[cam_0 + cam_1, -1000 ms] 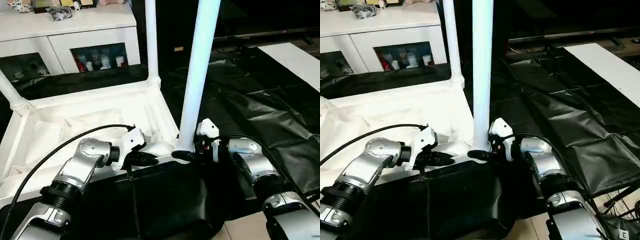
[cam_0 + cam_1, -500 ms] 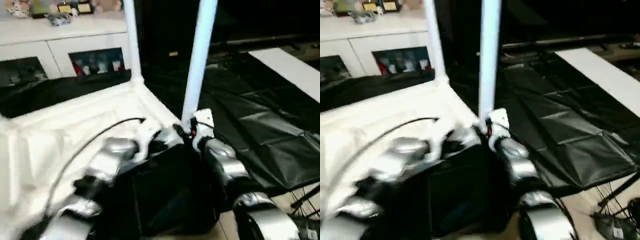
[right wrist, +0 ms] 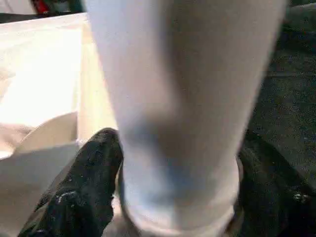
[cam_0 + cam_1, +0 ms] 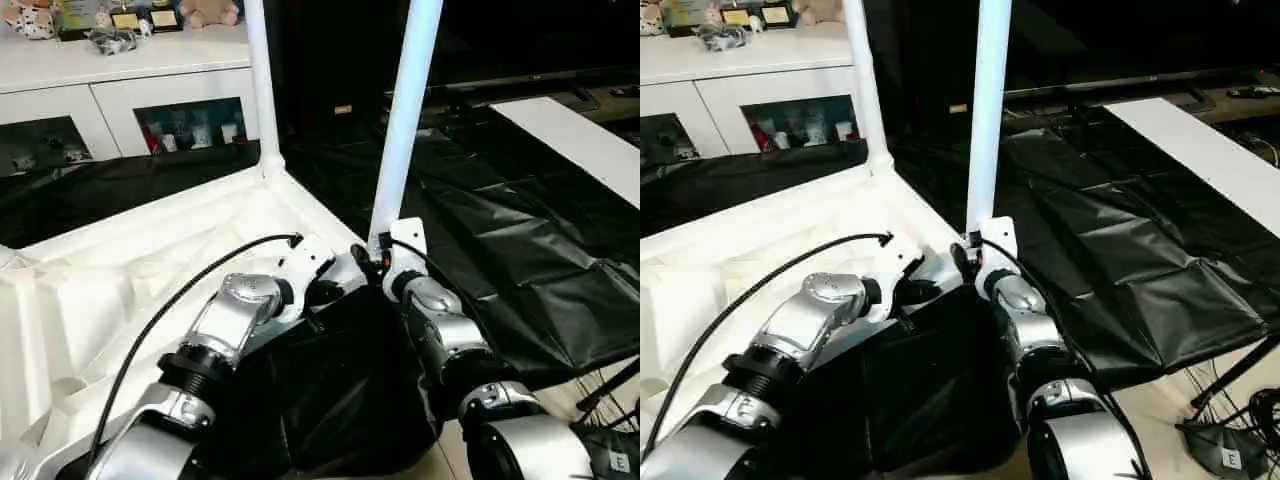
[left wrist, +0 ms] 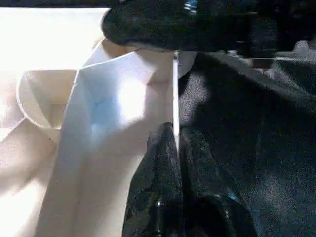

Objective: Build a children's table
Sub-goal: Rotate leg to tighten

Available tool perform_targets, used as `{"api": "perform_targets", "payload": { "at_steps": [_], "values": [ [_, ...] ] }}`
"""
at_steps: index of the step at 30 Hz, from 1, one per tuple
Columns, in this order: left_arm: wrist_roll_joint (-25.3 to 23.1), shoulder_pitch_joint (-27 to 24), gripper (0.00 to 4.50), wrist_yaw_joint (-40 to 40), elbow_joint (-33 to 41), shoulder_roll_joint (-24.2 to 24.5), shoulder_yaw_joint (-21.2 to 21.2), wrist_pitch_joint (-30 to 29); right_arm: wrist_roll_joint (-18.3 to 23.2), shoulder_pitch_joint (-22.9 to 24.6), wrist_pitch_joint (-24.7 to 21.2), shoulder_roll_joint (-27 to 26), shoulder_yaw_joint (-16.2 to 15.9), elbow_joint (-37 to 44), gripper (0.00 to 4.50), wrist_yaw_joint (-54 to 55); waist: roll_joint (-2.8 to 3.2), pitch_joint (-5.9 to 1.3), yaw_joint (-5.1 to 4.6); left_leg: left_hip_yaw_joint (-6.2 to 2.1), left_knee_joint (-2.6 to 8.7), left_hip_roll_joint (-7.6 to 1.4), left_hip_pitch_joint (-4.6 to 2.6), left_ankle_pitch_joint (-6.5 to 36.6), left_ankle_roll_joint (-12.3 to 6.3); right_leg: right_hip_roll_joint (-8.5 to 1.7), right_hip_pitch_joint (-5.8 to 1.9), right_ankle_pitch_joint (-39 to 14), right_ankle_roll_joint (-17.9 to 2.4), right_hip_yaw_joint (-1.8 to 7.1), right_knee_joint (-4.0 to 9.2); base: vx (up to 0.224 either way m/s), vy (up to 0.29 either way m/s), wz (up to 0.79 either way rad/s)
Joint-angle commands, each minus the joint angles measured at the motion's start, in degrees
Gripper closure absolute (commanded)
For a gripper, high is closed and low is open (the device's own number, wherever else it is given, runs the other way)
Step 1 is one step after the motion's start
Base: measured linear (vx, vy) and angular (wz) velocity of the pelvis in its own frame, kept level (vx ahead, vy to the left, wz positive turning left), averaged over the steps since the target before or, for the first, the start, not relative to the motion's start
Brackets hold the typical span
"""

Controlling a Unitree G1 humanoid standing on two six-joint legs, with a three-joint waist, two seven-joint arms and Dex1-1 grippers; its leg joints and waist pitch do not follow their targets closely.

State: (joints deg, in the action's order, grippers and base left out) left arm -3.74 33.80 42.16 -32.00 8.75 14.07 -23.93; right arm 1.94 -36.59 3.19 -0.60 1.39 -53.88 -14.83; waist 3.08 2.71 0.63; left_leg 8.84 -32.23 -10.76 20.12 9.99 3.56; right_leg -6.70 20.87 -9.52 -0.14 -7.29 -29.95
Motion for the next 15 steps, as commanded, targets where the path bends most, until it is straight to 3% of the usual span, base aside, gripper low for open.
{"api": "perform_targets", "payload": {
  "at_steps": [1,3,5,6,7,9,11,13,15],
  "values": [
    [-2.1,-1.4,4.5,1.4,-1.3,1.1,2.9,-1.5,-0.7,0.1,0.9,0.6,-3.7,2.6,0.8,-6.1,-0.3,-2.31,-0.59,-1.63,4.86,-1.43,-0.79,36.5,0.68,-2.39,-0.59,-37.5,-1.4,0.54,4.92,0.0,0.0,0.0],
    [-2.1,-2.1,4.5,3.4,0.1,2.5,3.4,-0.9,-0.9,0.2,1.3,2.8,-4.4,4.3,0.66,-9.5,-0.29,-2.2,-0.79,-1.43,4.73,-1.48,-1.1,37.3,0.6,-2.34,-0.07,-37.3,-1.9,0.73,5.01,0.0,0.0,0.0],
    [-1.7,-2.9,4.5,5.9,1.9,4.2,4.0,-0.8,-0.2,1.0,1.6,5.4,-5.4,6.7,0.66,-15.8,-0.43,-2.3,-0.83,-1.54,4.81,-1.57,-0.29,35.0,0.03,-2.68,-0.75,-36.3,-2.5,1.02,4.68,0.0,0.0,0.0],
    [-1.5,-3.3,4.5,7.4,2.9,5.3,4.4,-1.0,0.3,1.6,1.8,7.0,-6.2,8.3,0.66,-19.7,-0.25,-2.4,-0.7,-1.45,4.83,-1.62,-0.13,34.3,-0.13,-2.77,-0.73,-35.4,-2.9,1.3,4.45,0.0,0.0,0.0],
    [-1.5,-3.3,4.5,7.4,2.9,5.3,4.4,-1.0,0.3,1.6,1.8,7.0,-6.2,8.3,0.66,-19.7,-0.39,-2.48,-0.45,-1.19,4.86,-1.78,-0.16,32.9,-0.53,-2.71,-0.49,-33.3,-4.0,1.82,4.21,0.0,0.0,0.0],
    [-0.2,-5.5,4.5,15.0,6.9,10.2,6.0,2.0,1.2,4.6,2.7,13.4,-9.0,13.5,0.66,-33.4,-0.64,-2.8,0.13,-0.87,4.72,-1.89,0.08,29.8,-1.55,-2.74,-0.58,-29.6,-6.1,2.44,3.63,0.0,0.0,0.0],
    [0.8,-6.5,4.5,18.6,8.4,12.4,6.3,4.2,1.3,5.8,2.3,16.1,-10.4,15.1,0.66,-39.0,-0.69,-2.89,0.95,-0.15,4.47,-2.09,0.27,25.5,-2.95,-2.37,-0.34,-23.5,-9.2,3.28,2.73,0.028,-0.015,0.06],
    [2.7,-7.7,4.5,23.5,10.5,14.6,6.4,6.2,1.0,6.9,2.8,18.6,-12.0,15.7,0.66,-43.2,-0.75,-2.95,1.37,0.42,4.12,-2.03,0.06,24.0,-3.26,-2.25,-0.17,-21.9,-11.3,3.59,2.24,0.064,-0.041,0.13],
    [4.3,-8.5,4.5,27.0,12.4,16.4,6.3,6.1,1.3,7.6,3.1,20.2,-12.8,16.4,0.66,-46.4,-0.98,-3.02,1.89,0.75,4.03,-2.09,0.49,20.8,-3.82,-2.09,-0.43,-20.7,-11.5,3.96,1.55,0.067,-0.041,0.05]
  ]
}}
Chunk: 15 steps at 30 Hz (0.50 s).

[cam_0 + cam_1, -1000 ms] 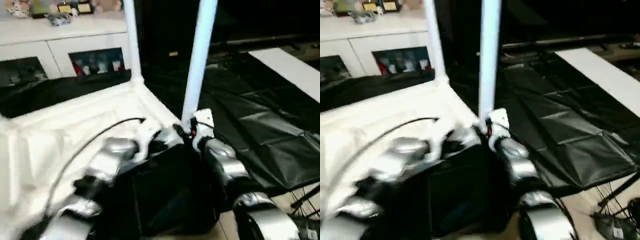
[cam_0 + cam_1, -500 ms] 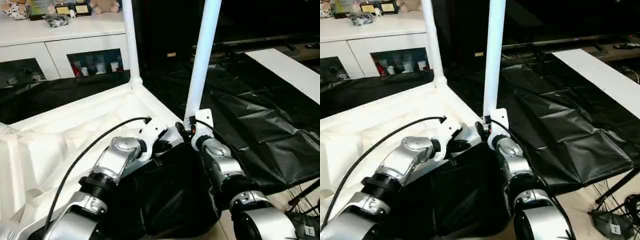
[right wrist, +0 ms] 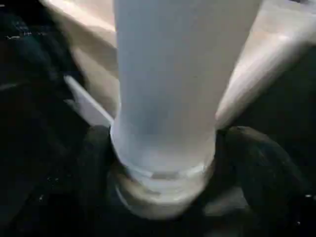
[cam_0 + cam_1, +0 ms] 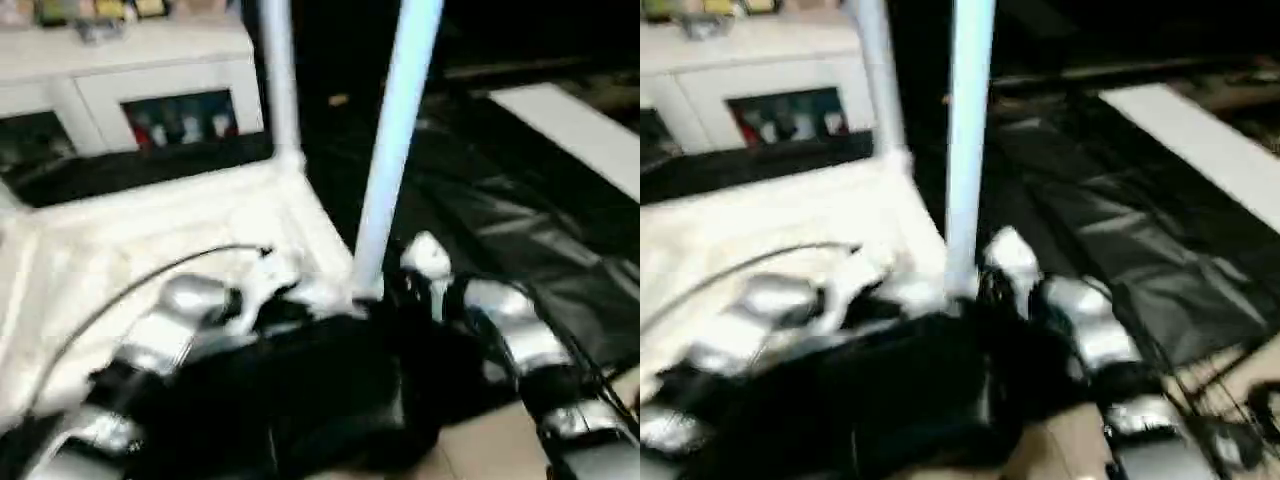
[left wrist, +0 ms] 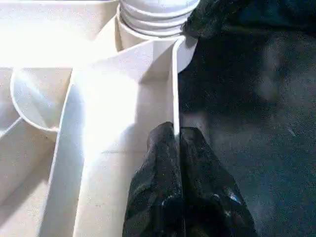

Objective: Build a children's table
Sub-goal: Rotate leg to tighten

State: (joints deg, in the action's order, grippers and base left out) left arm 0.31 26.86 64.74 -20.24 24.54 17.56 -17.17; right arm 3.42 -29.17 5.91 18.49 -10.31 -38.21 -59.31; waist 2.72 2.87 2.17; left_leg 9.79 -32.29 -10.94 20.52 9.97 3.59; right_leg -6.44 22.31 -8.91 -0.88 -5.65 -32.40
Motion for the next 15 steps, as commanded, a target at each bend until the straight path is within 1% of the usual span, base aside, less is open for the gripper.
{"api": "perform_targets", "payload": {
  "at_steps": [1,2,3,4,5,6,7,9,10,11,12,13,15],
  "values": [
    [0.4,-1.6,4.5,4.7,0.9,0.9,2.6,-0.9,0.3,0.3,0.0,1.4,-1.0,1.2,0.66,-2.9,-0.57,-3.32,0.59,-0.21,4.05,-2.01,0.04,19.9,-3.88,-2.4,-1.99,-20.9,-11.1,2.42,3.76,0.067,-0.038,0.03],
    [0.6,-1.6,4.5,4.8,1.1,1.0,2.4,-1.1,0.6,0.4,-0.3,1.5,-1.0,1.5,0.66,-3.5,-0.62,-3.77,0.91,-0.07,3.57,-2.04,0.33,14.9,-4.65,-2.26,-2.29,-15.0,-12.6,2.68,2.78,0.073,-0.029,0.0],
    [0.4,-1.3,4.5,4.5,0.8,1.0,2.2,-1.1,0.8,0.4,-0.4,1.5,-0.9,1.6,0.66,-4.0,-0.64,-3.88,0.99,-0.07,3.35,-1.98,0.57,12.9,-4.91,-2.16,-2.4,-12.3,-13.3,2.71,2.36,0.0,0.0,0.0],
    [0.3,-1.1,4.5,4.3,0.5,1.1,2.0,-1.1,1.0,0.3,-0.5,1.6,-0.8,1.7,0.66,-4.4,-0.62,-4.24,1.25,0.05,2.93,-1.93,0.59,9.6,-5.87,-1.97,-2.4,-7.2,-14.6,2.63,1.67,0.0,0.0,0.0],
    [0.3,-0.8,4.5,4.3,0.2,1.8,2.1,-0.8,1.2,-0.1,-0.8,1.7,-0.8,1.3,0.66,-5.1,-0.63,-4.39,1.55,0.21,2.55,-1.79,0.56,7.0,-7.04,-1.86,-2.46,-3.5,-15.8,2.56,1.25,0.0,0.0,0.0],
    [0.3,-0.8,4.5,4.3,0.2,1.8,2.1,-0.8,1.2,-0.1,-0.8,1.7,-0.8,1.3,0.66,-5.1,-0.54,-4.38,1.68,0.24,2.48,-1.77,0.59,6.3,-7.47,-1.85,-2.46,-2.5,-16.2,2.54,1.14,0.0,0.0,0.0],
    [0.4,-0.7,4.5,4.6,0.1,2.1,2.1,-0.6,1.2,-0.3,-0.9,1.6,-0.8,1.1,0.66,-5.3,-0.55,-4.19,1.78,0.31,2.52,-1.78,0.66,6.6,-7.79,-1.8,-2.46,-2.9,-16.3,2.44,1.26,0.0,0.0,0.0],
    [0.5,-0.7,4.5,4.8,-0.2,2.2,2.1,-0.3,1.1,-1.1,-1.1,1.3,-0.8,-0.1,0.66,-5.5,-0.55,-4.02,1.81,0.31,2.74,-1.89,0.51,9.1,-6.91,-1.88,-2.5,-6.8,-15.7,2.41,1.67,0.0,0.0,0.0],
    [0.5,-0.7,4.5,4.8,-0.3,2.2,2.1,-0.3,1.0,-1.3,-1.1,1.3,-1.0,-0.7,0.66,-5.9,-0.4,-3.92,1.81,0.26,2.84,-1.91,0.42,10.9,-5.96,-1.93,-2.45,-9.6,-15.1,2.43,1.88,0.0,0.0,0.0],
    [0.6,-0.7,4.5,4.8,-0.2,2.2,2.1,-0.5,0.6,-1.6,-0.8,1.3,-1.5,-1.5,0.66,-6.3,-0.37,-3.78,1.75,0.2,3.0,-1.96,0.43,12.3,-5.01,-1.94,-2.44,-12.0,-14.5,2.45,2.11,0.0,0.0,0.0],
    [0.6,-0.7,4.5,4.8,-0.2,2.2,2.1,-0.5,0.6,-1.6,-0.8,1.3,-1.5,-1.5,0.66,-6.3,-0.33,-3.71,1.7,0.13,3.14,-2.01,0.41,13.2,-4.5,-1.92,-2.44,-13.2,-14.2,2.43,2.18,0.0,0.0,0.0],
    [0.6,-0.8,4.5,4.8,-0.1,2.1,2.0,-0.6,0.7,-1.8,-0.9,1.1,-1.4,-1.9,0.66,-6.3,-0.33,-3.69,1.71,0.15,3.19,-2.05,0.2,14.5,-3.75,-1.89,-2.32,-14.7,-13.6,2.52,2.38,0.0,0.0,0.0],
    [0.7,-0.8,4.5,4.7,-0.1,2.0,2.0,-0.6,1.1,-2.0,-1.2,0.8,-1.2,-2.3,0.92,-6.5,-0.17,-3.73,1.62,0.06,3.28,-2.03,0.18,15.0,-3.16,-1.82,-2.36,-14.5,-13.4,2.54,2.32,0.0,0.0,0.0]
  ]
}}
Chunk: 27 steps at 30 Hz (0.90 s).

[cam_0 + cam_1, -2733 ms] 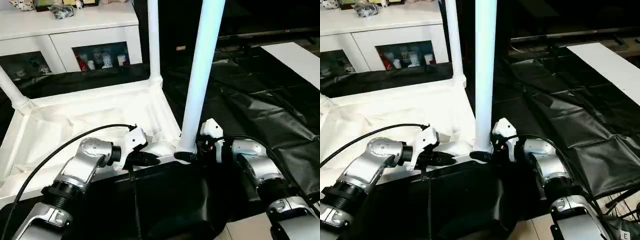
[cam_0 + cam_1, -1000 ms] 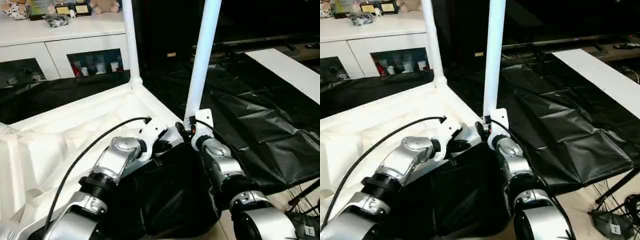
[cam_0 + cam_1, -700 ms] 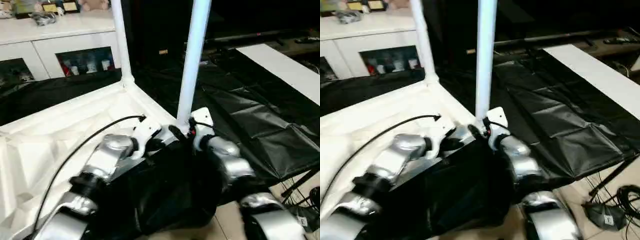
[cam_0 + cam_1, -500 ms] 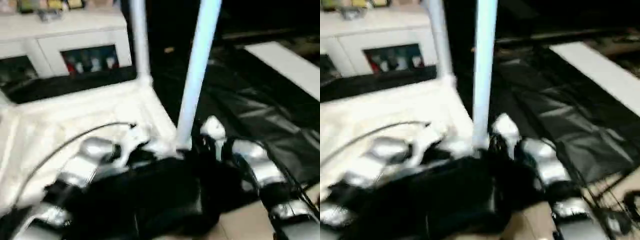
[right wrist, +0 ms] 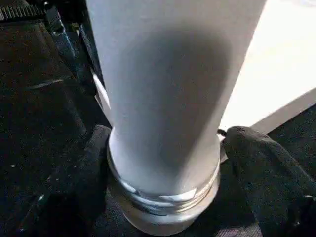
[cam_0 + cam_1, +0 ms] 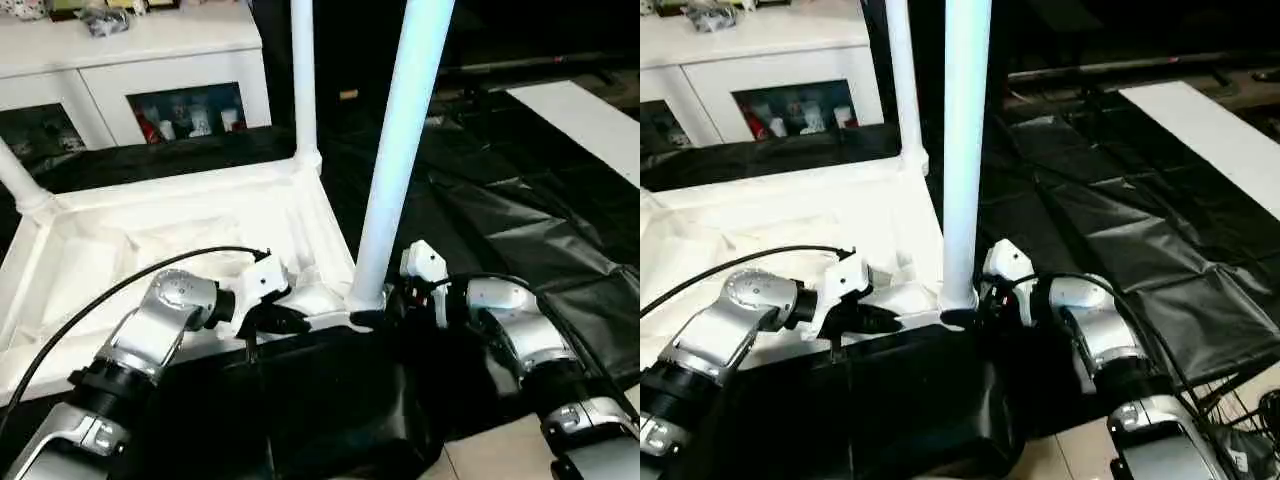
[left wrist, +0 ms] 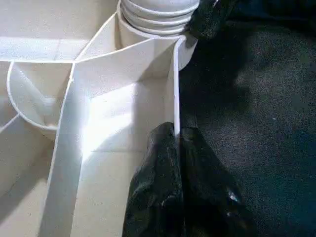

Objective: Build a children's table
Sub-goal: Rotate leg to tighten

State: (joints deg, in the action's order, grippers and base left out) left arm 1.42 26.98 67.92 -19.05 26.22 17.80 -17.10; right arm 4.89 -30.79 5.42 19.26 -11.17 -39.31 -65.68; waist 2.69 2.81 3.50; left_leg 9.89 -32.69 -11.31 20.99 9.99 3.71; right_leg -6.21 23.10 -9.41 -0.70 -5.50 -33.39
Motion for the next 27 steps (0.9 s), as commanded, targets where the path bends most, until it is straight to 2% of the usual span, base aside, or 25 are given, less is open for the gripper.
{"api": "perform_targets", "payload": {
  "at_steps": [1,5,9,13,14,15,16,17,20,21,22,23,25,27],
  "values": [
    [-0.4,-1.0,4.5,1.5,-1.3,0.4,1.8,-0.7,0.1,-0.6,-1.1,-0.3,0.0,-1.3,1.03,-0.3,-0.17,-3.69,0.21,-0.07,3.67,-1.61,-0.18,14.9,-3.26,-2.01,-3.23,-13.4,-13.6,2.38,3.24,0.0,0.0,0.0],
    [-0.2,-0.9,4.5,1.6,-1.8,0.3,2.0,-0.6,1.1,-0.8,-1.6,-0.6,0.6,-1.6,1.34,-0.9,-0.07,-3.91,0.28,-0.02,3.39,-1.52,-0.06,13.0,-3.85,-1.97,-3.36,-10.7,-14.2,2.33,2.95,0.0,0.0,0.0],
    [-0.1,-0.7,4.5,1.4,-2.1,0.0,1.8,-0.2,1.2,-0.5,-1.6,-0.6,0.6,-1.9,1.7,-1.3,-0.07,-3.85,0.28,0.01,3.38,-1.52,-0.09,13.4,-3.75,-2.0,-3.35,-11.5,-14.3,2.31,3.08,0.0,0.0,0.0],
    [0.2,-0.6,4.5,1.2,-2.5,-0.3,1.4,0.4,1.2,0.0,-1.9,-0.7,0.7,-1.8,1.76,-1.2,0.08,-3.95,0.26,-0.03,3.36,-1.53,-0.17,13.6,-3.52,-1.91,-3.37,-10.9,-14.4,2.27,2.96,0.0,0.0,0.0],
    [0.4,-0.6,4.5,1.2,-2.6,-0.5,1.4,0.5,1.2,0.0,-2.0,-0.8,0.8,-1.9,1.77,-1.0,-0.19,-3.99,0.22,0.0,3.32,-1.53,-0.14,13.3,-3.63,-1.89,-3.37,-10.5,-14.5,2.29,2.93,0.0,0.0,0.0],
    [0.5,-0.6,4.5,1.2,-2.7,-0.6,1.4,0.6,1.3,0.1,-2.0,-0.9,1.0,-1.9,1.78,-0.8,-0.08,-3.98,0.28,-0.02,3.31,-1.54,-0.18,13.2,-3.65,-1.9,-3.35,-10.5,-14.6,2.28,2.86,0.0,0.0,0.0],
    [0.6,-0.6,4.5,1.0,-2.9,-0.9,1.3,0.7,1.4,0.2,-2.0,-1.2,1.1,-2.2,1.78,-0.1,-0.54,-3.99,0.28,0.05,3.25,-1.54,-0.15,12.9,-3.85,-1.92,-3.37,-10.5,-14.6,2.31,2.87,0.0,0.0,0.0],
    [0.7,-0.6,4.5,0.9,-3.0,-1.0,1.2,0.7,1.5,0.2,-1.9,-1.4,1.3,-2.3,1.78,0.5,-0.42,-3.92,0.33,0.06,3.25,-1.5,-0.11,12.9,-3.95,-2.01,-3.33,-11.4,-14.5,2.33,2.92,0.0,0.0,0.0],
    [1.1,-0.7,4.5,-0.1,-3.2,-1.6,0.6,0.1,1.2,0.0,-1.4,-3.4,2.4,-3.9,1.78,5.6,-0.8,-3.6,0.18,0.03,3.42,-1.54,-0.02,14.4,-3.36,-2.14,-3.12,-15.8,-13.3,2.41,3.3,0.0,0.0,0.0],
    [1.0,-0.7,4.5,-0.6,-3.3,-1.9,0.5,0.1,1.0,-0.1,-1.2,-4.0,2.6,-4.3,1.78,7.3,-0.7,-3.54,0.16,-0.05,3.47,-1.52,-0.07,15.1,-3.01,-2.17,-3.07,-17.2,-12.9,2.41,3.35,0.0,0.0,0.0],
    [1.0,-0.7,4.5,-1.0,-3.4,-2.1,0.5,0.1,0.8,-0.1,-1.1,-4.5,2.8,-4.6,1.78,8.3,-0.68,-3.36,-0.01,-0.12,3.58,-1.48,-0.19,16.7,-2.3,-2.3,-2.88,-20.4,-11.9,2.45,3.72,0.0,0.0,0.0],
    [0.8,-0.4,4.5,-3.2,-4.4,-3.7,0.3,-0.4,0.5,-0.6,-1.2,-7.2,3.9,-6.5,1.78,14.7,-0.94,-3.33,-0.26,-0.17,3.63,-1.38,-0.2,17.5,-1.75,-2.29,-2.85,-22.5,-11.1,2.47,3.93,0.0,0.0,0.0],
    [0.6,-0.1,4.5,-5.0,-5.3,-4.9,0.1,-0.7,0.6,-0.8,-1.3,-9.1,4.6,-7.5,1.78,18.1,-0.79,-3.1,-0.59,-0.36,3.78,-1.25,-0.38,19.3,-0.83,-2.39,-2.61,-26.6,-9.5,2.39,4.4,0.0,0.0,0.0],
    [0.1,0.7,4.5,-7.0,-6.6,-6.7,0.2,-1.0,0.7,-1.0,-1.6,-11.7,5.2,-8.5,1.78,21.9,-0.92,-2.93,-0.93,-0.55,3.82,-1.15,-0.59,21.3,-0.31,-2.44,-2.35,-30.9,-7.7,2.19,4.95,0.0,0.0,0.0]
  ]
}}
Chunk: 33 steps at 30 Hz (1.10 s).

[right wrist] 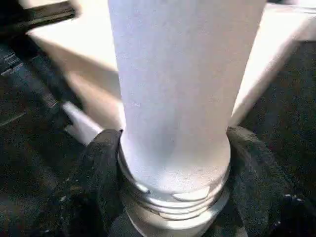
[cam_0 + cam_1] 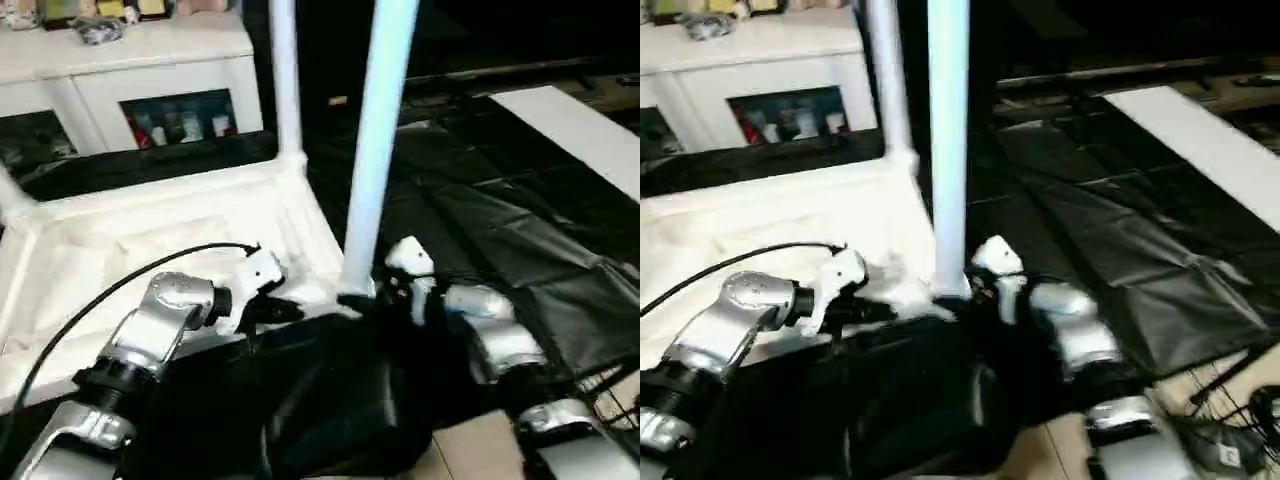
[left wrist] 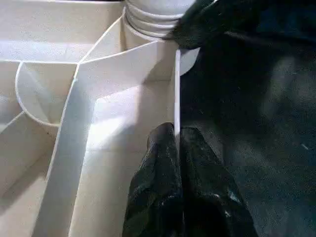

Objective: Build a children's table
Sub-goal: Rotate leg to tighten

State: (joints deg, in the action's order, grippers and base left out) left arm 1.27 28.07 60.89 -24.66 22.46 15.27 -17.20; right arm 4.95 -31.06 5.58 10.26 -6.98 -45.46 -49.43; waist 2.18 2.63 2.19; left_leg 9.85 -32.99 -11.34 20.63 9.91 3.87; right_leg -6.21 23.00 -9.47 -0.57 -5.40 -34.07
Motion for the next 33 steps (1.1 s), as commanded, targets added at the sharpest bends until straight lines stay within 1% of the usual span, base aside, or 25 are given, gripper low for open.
{"api": "perform_targets", "payload": {
  "at_steps": [1,4,8,9,10,11,12,13,14,15,16,17,18,19,20,21,22,23,24,25,26,27,28,29,33],
  "values": [
    [-0.1,-0.1,4.5,-0.9,-1.6,-3.7,2.8,-1.1,0.7,-0.9,-2.0,-3.7,1.3,-2.7,1.78,7.2,-0.37,-2.58,0.17,-0.52,4.1,-1.0,-0.51,22.7,-0.28,-2.43,-1.94,-33.2,-6.8,2.04,6.11,0.0,0.0,0.0],
    [-1.4,2.2,4.5,-6.0,-5.4,-8.3,2.9,-1.7,0.1,-2.6,-3.1,-9.9,2.1,-5.3,1.78,17.4,-0.13,-2.27,-0.48,-0.93,4.24,-0.83,-1.18,27.1,0.93,-2.24,-1.3,-37.5,-4.9,1.46,6.88,0.0,0.0,0.0],
    [-1.2,4.2,4.5,-10.1,-8.9,-12.5,2.0,-2.0,-1.5,-4.5,-3.5,-14.2,2.1,-8.1,1.78,26.0,0.45,-2.11,-1.59,-1.99,4.82,-0.88,-1.3,33.7,1.59,-2.12,-1.92,-39.7,-1.6,-0.54,8.18,-0.025,0.018,-0.07],
    [-1.3,4.7,4.5,-11.2,-10.0,-13.6,1.7,-1.8,-1.3,-4.9,-3.5,-15.5,2.7,-8.6,1.78,27.1,0.85,-2.09,-1.58,-2.19,4.94,-1.09,-1.86,35.9,1.79,-2.06,-1.82,-39.2,-1.6,-0.91,8.39,-0.059,0.055,-0.05],
    [-1.3,5.1,4.5,-11.9,-10.9,-14.5,1.4,-1.7,-0.7,-5.1,-3.7,-16.7,3.4,-8.7,1.78,27.4,1.13,-1.59,-2.38,-2.43,5.25,-1.25,-2.92,41.2,1.83,-1.33,-1.48,-37.8,-1.4,-2.41,9.34,-0.059,0.055,-0.05],
    [-1.3,5.4,4.5,-12.3,-11.3,-14.9,1.3,-1.6,-1.0,-5.1,-3.6,-17.0,3.2,-8.7,1.78,27.5,1.61,-1.58,-2.69,-2.96,6.13,-1.76,-2.86,45.4,2.06,-0.9,-2.57,-33.8,-1.5,-3.08,8.57,-0.043,0.055,0.02],
    [-1.5,5.4,4.5,-12.5,-11.6,-15.1,1.3,-1.5,-1.3,-5.0,-3.4,-17.0,2.9,-8.6,1.78,27.3,1.97,-1.43,-2.28,-3.02,7.26,-2.46,-2.2,47.7,2.24,-0.73,-3.43,-30.8,-2.4,-2.49,6.82,0.0,0.0,0.0],
    [-1.8,5.6,4.5,-12.7,-11.9,-15.3,1.2,-1.4,-1.8,-5.0,-3.1,-17.1,2.8,-8.8,1.78,27.3,2.22,-1.6,-1.79,-2.86,9.07,-3.42,-1.26,50.5,3.04,-0.68,-4.68,-24.3,-4.3,-1.42,3.73,0.0,0.0,0.0],
    [-2.3,5.7,4.5,-13.1,-12.4,-15.5,1.0,-1.3,-2.8,-4.9,-2.8,-16.9,2.5,-9.0,1.78,27.7,1.67,-1.31,-1.51,-1.99,9.47,-3.02,-1.63,51.1,3.34,-0.48,-3.72,-24.6,-5.2,-0.63,3.67,-0.057,0.008,0.09],
    [-2.3,5.7,4.5,-13.1,-12.4,-15.5,1.0,-1.3,-2.8,-4.9,-2.7,-16.9,2.5,-9.0,1.78,27.8,0.9,-1.32,-1.47,-1.48,8.07,-1.97,-2.87,49.5,3.08,-0.76,-2.17,-29.8,-4.7,-0.43,5.76,0.0,0.0,0.0],
    [-2.4,5.9,4.5,-13.3,-12.7,-15.5,0.9,-1.2,-3.3,-5.0,-2.6,-16.8,2.4,-9.2,1.78,28.3,-0.33,-0.96,-2.17,-0.94,3.19,0.7,-6.22,42.2,1.55,-2.03,1.01,-45.7,-0.9,-2.65,11.16,0.0,0.0,0.0],
    [-2.5,5.8,4.5,-13.3,-12.8,-15.4,0.8,-1.0,-4.0,-4.9,-1.8,-16.5,1.9,-9.3,1.78,28.2,-0.3,-0.75,-2.92,-1.2,1.09,1.4,-5.19,34.9,0.42,-3.15,-0.37,-51.9,3.2,-5.04,13.23,0.0,0.0,0.0],
    [-2.7,5.8,4.5,-13.4,-13.0,-15.3,0.8,-0.8,-4.5,-4.8,-1.3,-16.2,1.5,-9.4,1.78,28.2,0.79,-0.82,-2.81,-1.34,1.26,0.95,-5.06,34.3,0.09,-2.87,-1.25,-51.0,4.3,-6.47,13.78,0.054,0.044,-0.22],
    [-2.9,5.9,4.5,-13.4,-13.3,-15.2,0.7,-0.6,-4.9,-4.9,-0.8,-16.0,1.3,-9.6,1.78,28.1,2.67,-0.85,-2.94,-2.88,5.93,-2.22,-0.56,41.7,0.8,-2.29,-6.7,-38.8,3.6,-6.58,6.87,0.054,0.044,-0.22],
    [-3.2,5.9,4.5,-13.4,-13.6,-15.0,0.8,-0.3,-4.1,-4.7,-1.0,-16.0,1.9,-9.3,1.43,26.9,3.23,-1.21,0.19,-2.05,10.92,-3.86,3.54,52.2,2.9,-0.45,-9.16,-13.2,-2.2,-2.3,-3.51,0.066,0.021,-0.02],
    [-3.5,5.9,4.5,-13.4,-13.6,-14.6,0.9,0.2,-3.4,-4.4,-1.0,-15.8,2.3,-8.5,1.22,26.1,3.58,-1.01,1.67,-0.49,12.58,-3.74,1.2,53.8,2.53,0.86,-5.83,-9.5,-3.2,-1.47,-4.64,0.112,-0.086,0.11],
    [-3.5,5.9,4.5,-13.4,-13.6,-14.6,0.9,0.2,-3.4,-4.4,-1.0,-15.8,2.3,-8.5,1.08,26.1,-2.27,-2.53,0.41,-1.89,5.47,-0.67,-3.84,37.9,1.03,-3.37,-2.47,-30.5,-1.8,3.04,2.85,0.112,-0.086,0.11],
    [-4.0,5.9,4.5,-13.0,-13.8,-14.1,0.9,0.9,-2.2,-3.9,-1.2,-15.4,3.1,-6.9,1.06,24.4,-2.19,-1.68,1.13,-1.65,1.36,0.28,-2.06,23.0,-0.4,-6.72,-1.6,-50.6,-2.4,4.18,7.49,0.092,-0.107,-0.12],
    [-4.0,5.9,4.5,-13.0,-13.8,-14.1,0.9,0.9,-2.2,-3.9,-1.2,-15.4,3.1,-6.9,0.99,24.4,-1.82,-2.39,2.0,-2.3,1.64,-0.3,-0.68,16.3,-1.58,-7.51,-3.32,-50.1,-2.7,4.89,7.06,0.062,-0.039,-0.27],
    [-4.1,5.8,4.5,-12.7,-13.8,-13.8,1.0,1.1,-1.9,-3.8,-1.3,-15.1,3.3,-6.3,0.87,23.7,-1.07,-3.16,2.65,-2.38,4.22,-1.15,1.8,7.6,-1.41,-4.93,-4.71,-35.5,-3.8,3.75,4.95,0.062,-0.039,-0.27],
    [-4.4,5.8,4.5,-12.2,-13.8,-13.3,1.1,1.5,-1.6,-3.5,-1.0,-14.2,3.5,-5.0,0.73,22.7,-0.65,-3.69,2.64,-1.89,4.17,-1.17,1.24,3.4,-2.12,-2.76,-4.02,-18.6,-6.1,2.91,3.39,0.078,-0.015,-0.15],
    [-4.5,5.7,4.5,-12.1,-13.8,-13.0,1.1,1.6,-1.5,-3.3,-0.8,-13.6,3.6,-4.4,0.64,22.1,-0.42,-3.7,2.59,-1.67,4.1,-1.15,1.04,4.5,-2.82,-2.49,-3.76,-14.1,-7.6,2.89,3.08,0.0,0.0,0.0],
    [-4.9,5.6,4.5,-11.6,-13.8,-12.3,1.3,2.1,-1.5,-3.0,-0.3,-12.1,3.7,-2.9,0.59,20.6,0.03,-3.7,2.51,-1.21,4.1,-1.1,1.01,8.6,-3.06,-2.3,-3.6,-11.0,-9.8,2.92,2.97,0.0,0.0,0.0],
    [-5.1,5.6,4.5,-11.4,-13.9,-12.1,1.3,2.3,-1.6,-3.0,-0.2,-11.7,3.7,-2.6,0.4,20.1,0.06,-3.93,2.52,-1.23,4.08,-1.01,1.29,9.5,-2.98,-2.12,-4.02,-9.0,-10.7,2.83,2.64,0.0,0.0,0.0],
    [-5.4,4.7,4.5,-9.3,-12.1,-9.9,1.4,3.1,-1.9,-1.2,1.0,-4.4,1.7,3.3,0.4,11.0,-0.09,-4.01,3.06,-0.84,3.85,-1.31,0.82,10.5,-4.37,-2.1,-3.93,-6.7,-11.5,2.92,2.77,0.0,0.0,0.0]
  ]
}}
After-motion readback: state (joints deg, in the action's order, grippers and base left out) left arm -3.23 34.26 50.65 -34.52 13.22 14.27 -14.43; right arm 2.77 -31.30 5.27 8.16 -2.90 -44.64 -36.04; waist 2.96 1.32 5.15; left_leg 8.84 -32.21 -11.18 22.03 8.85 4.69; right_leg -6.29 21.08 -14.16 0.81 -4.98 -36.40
